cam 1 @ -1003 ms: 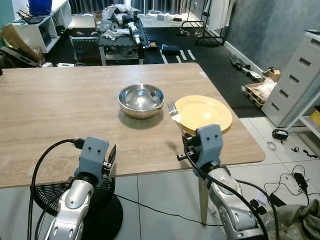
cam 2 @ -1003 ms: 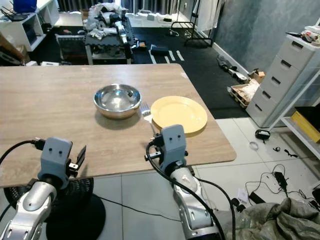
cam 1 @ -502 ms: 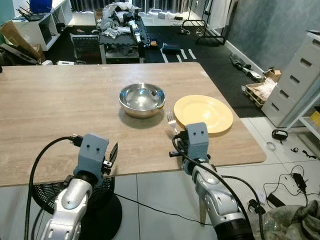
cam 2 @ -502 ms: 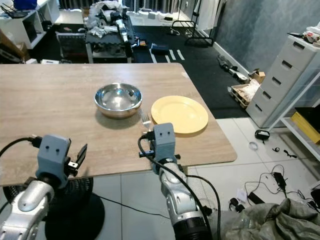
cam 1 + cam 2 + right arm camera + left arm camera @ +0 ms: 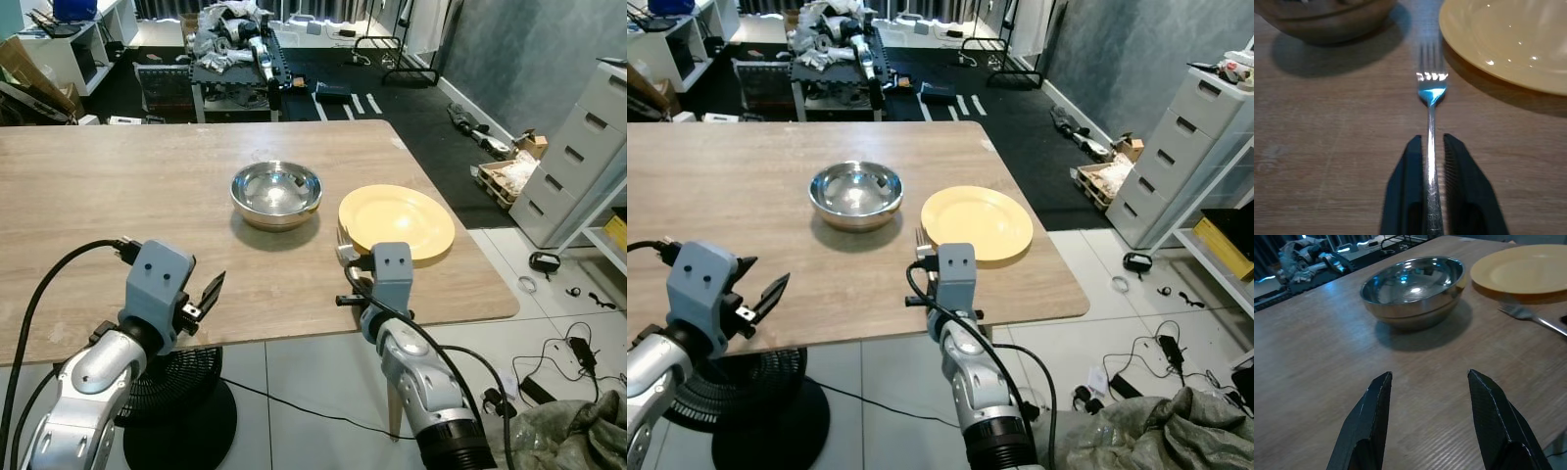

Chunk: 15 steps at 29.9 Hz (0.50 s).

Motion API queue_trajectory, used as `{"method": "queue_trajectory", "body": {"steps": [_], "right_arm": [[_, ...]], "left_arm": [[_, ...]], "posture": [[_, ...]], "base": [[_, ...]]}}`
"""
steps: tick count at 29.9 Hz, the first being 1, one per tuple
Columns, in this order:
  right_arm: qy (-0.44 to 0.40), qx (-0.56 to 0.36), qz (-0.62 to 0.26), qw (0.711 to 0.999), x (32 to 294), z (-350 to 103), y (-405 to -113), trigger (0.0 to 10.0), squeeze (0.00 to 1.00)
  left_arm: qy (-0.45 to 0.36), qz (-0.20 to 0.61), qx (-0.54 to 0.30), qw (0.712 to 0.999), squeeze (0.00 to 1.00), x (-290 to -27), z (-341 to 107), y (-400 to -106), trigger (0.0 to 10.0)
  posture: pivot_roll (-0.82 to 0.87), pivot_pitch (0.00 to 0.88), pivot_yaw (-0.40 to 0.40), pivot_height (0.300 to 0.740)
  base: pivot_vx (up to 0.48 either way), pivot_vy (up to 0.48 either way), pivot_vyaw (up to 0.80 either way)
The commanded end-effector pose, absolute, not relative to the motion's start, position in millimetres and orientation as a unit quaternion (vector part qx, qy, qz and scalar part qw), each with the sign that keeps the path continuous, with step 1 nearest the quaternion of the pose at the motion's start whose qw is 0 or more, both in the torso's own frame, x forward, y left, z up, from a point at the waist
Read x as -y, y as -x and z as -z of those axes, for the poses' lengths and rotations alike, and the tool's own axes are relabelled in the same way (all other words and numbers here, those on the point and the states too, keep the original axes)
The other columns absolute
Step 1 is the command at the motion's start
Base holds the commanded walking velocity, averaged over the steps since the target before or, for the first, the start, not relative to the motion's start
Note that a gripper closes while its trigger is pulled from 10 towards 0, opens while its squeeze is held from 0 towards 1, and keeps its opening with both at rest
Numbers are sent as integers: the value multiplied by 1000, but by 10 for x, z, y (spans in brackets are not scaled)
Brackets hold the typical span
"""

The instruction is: Setting the table

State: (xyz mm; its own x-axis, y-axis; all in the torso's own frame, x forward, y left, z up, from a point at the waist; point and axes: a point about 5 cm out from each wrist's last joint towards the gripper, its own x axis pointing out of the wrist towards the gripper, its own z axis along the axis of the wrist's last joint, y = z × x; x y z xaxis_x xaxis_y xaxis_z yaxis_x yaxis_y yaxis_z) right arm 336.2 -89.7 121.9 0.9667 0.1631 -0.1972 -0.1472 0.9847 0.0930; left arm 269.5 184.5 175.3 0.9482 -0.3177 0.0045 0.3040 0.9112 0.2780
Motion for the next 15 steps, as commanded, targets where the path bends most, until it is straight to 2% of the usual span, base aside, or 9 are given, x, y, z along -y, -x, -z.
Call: {"method": "queue_trajectory", "body": {"steps": [1,2,8,9,10,11,12,13,15], "right_arm": [[-44,-111,-77,990,898,-1186,-3362,10000,816],[-44,-112,-77,990,898,-1185,-3362,10000,1000],[-59,-94,-73,991,914,-1243,-3387,10000,1000],[-62,-82,-72,992,935,-1280,-3388,10000,435],[-62,-82,-72,992,935,-1280,-3388,10000,435],[-64,-68,-70,993,964,-1319,-3385,10000,188],[-64,-68,-70,993,964,-1319,-3385,10000,188],[-61,-55,-69,994,997,-1348,-3377,10000,0],[-62,-15,-69,996,1089,-1432,-3329,10000,0]], "left_arm": [[-136,165,19,977,0,-1802,-1734,-2670,10000],[-135,166,19,977,0,-1798,-1732,-2669,10000],[-129,170,14,977,0,-1777,-1728,-2668,10000],[-129,171,14,977,0,-1768,-1723,-2670,10000],[-129,171,14,977,0,-1768,-1723,-2670,10000],[-129,172,13,977,0,-1758,-1718,-2672,10000],[-129,172,13,977,0,-1758,-1718,-2672,10000],[-128,170,12,977,0,-1753,-1711,-2678,10000],[-123,163,8,979,0,-1742,-1682,-2692,10000]], "posture": [[69,32,16,740],[69,32,16,740],[64,30,20,740],[64,30,20,740],[64,30,20,740],[62,30,21,740],[62,30,21,740],[60,30,22,740],[54,30,25,740]], "base": [[0,0,0],[0,0,0],[0,0,0],[0,0,0],[0,0,0],[0,0,0],[0,0,0],[0,0,0],[0,0,0]]}}
